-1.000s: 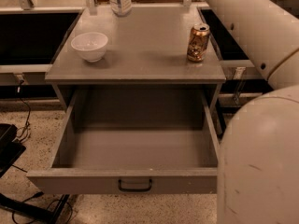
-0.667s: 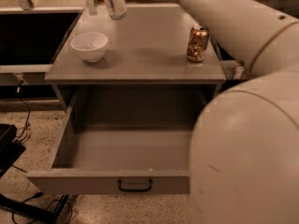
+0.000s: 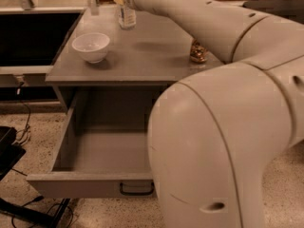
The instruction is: Pick blue plastic bottle from top drawer and place on counter
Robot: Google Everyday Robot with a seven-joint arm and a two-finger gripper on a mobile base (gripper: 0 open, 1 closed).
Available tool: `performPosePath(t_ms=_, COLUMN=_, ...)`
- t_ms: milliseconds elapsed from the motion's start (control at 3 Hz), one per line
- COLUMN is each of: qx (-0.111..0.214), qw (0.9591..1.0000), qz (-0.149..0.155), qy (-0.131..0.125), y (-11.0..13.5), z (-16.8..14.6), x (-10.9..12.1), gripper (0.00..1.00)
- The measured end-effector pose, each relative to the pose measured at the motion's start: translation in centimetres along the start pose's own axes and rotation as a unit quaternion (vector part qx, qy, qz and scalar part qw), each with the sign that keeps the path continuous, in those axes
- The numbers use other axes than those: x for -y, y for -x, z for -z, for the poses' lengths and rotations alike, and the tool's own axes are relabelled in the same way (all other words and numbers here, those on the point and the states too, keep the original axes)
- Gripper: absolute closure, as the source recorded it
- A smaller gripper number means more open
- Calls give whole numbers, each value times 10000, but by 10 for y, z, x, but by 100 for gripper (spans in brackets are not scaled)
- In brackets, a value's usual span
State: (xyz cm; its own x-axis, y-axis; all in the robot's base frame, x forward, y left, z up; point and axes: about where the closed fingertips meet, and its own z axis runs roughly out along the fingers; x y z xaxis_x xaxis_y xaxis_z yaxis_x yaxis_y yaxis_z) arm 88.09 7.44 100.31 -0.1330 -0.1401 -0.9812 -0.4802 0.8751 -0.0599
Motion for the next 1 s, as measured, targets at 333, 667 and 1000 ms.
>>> performPosePath(t_ms=333, qx=-115, qw=9980, qz=-341, qy=-516, y=-16, z=6, x=62, gripper=100)
performPosePath(t_ms=667, qx=-307, qw=9950, qz=-378, qy=-869, y=-28, z=16, x=113, gripper=100)
performPosePath(t_ms=1000, qx=-540, qw=9932, qz=-273, qy=-993, y=-38, z=14, x=135, gripper=100)
